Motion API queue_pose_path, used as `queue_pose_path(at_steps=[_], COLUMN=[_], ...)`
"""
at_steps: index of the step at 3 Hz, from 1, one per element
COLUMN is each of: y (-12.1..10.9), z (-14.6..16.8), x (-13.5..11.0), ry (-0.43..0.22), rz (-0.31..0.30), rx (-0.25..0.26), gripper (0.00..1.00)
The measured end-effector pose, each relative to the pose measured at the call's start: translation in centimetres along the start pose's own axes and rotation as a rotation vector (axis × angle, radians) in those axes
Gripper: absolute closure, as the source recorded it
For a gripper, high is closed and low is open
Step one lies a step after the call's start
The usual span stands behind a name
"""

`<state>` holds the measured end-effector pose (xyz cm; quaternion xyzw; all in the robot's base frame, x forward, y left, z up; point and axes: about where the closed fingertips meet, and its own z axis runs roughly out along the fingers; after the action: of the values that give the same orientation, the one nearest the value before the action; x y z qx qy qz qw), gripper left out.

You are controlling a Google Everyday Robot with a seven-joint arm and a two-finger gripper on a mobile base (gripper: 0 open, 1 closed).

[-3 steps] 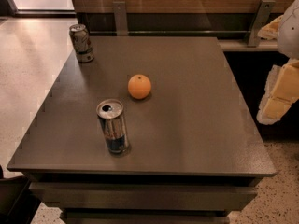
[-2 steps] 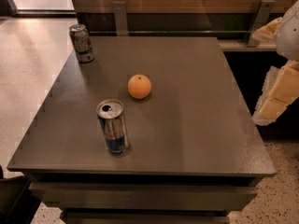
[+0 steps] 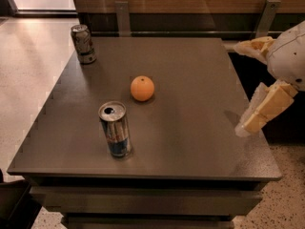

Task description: Move redbull can near 7up can

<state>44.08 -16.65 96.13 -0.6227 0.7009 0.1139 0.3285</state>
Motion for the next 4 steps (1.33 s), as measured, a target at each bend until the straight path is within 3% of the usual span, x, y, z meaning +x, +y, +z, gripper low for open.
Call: queue_pose_path(at_steps=[2,4], y=[2.6,2.6], z=[4.3,4.7], x=[-9.8,-9.8], ry=[-0.430,-0.429], rz=[-0.052,-0.048], rx=[-0.148,-0.154], gripper=[0.00,0.00])
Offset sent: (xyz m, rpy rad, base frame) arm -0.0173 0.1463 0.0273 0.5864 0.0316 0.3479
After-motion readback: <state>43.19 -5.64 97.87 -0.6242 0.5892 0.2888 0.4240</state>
